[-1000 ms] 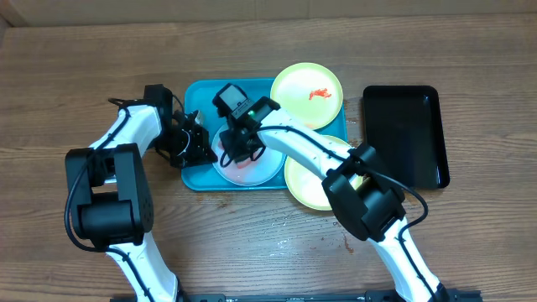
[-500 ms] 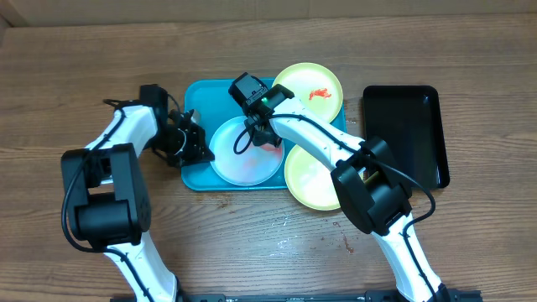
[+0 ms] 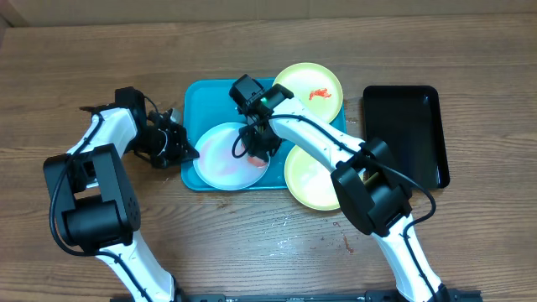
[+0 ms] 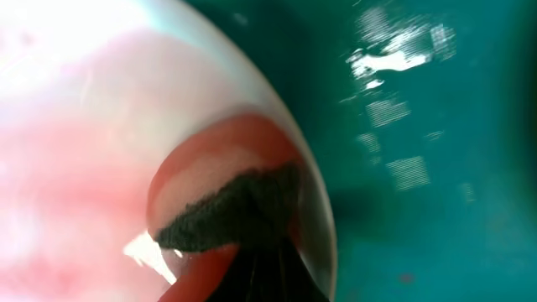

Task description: Clean dirty plates on tray and stack at the side

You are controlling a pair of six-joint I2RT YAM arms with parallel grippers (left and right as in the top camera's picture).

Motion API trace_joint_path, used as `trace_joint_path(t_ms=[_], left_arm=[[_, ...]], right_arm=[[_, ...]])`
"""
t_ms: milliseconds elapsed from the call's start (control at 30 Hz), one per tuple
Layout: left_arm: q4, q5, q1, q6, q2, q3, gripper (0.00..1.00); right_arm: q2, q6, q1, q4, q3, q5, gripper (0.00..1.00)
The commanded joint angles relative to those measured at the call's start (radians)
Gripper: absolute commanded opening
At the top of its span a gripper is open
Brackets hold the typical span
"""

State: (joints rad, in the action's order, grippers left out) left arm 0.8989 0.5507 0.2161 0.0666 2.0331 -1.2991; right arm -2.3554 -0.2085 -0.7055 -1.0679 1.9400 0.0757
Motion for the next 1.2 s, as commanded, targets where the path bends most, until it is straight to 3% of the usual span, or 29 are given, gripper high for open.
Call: trace_joint_path(t_ms=[0,333,800,1167], left_arm=[[0.001,-0.079,0.019,0.002,0.006,0.001,0.04],[0.002,-0.059,0.019,0.001,0.006,0.001,0.04],[0.002,-0.026,-0.027,0.017,0.006,0.001,0.04],[-0.010,-0.031,-0.079,0.039,0.006,0.001,0.04]], right_arm=[[-0.029,0.009,-0.086,-0.034,-0.071,0.186,0.04],[-0.029,-0.016,-0.209,0.056,-0.071,0.311,0.04],[-0.029,-0.064,-0.151,0.256,-0.071,0.354,0.04],[-0.029,-0.132,-0.032,0.294,-0.068,0.094,0.04]])
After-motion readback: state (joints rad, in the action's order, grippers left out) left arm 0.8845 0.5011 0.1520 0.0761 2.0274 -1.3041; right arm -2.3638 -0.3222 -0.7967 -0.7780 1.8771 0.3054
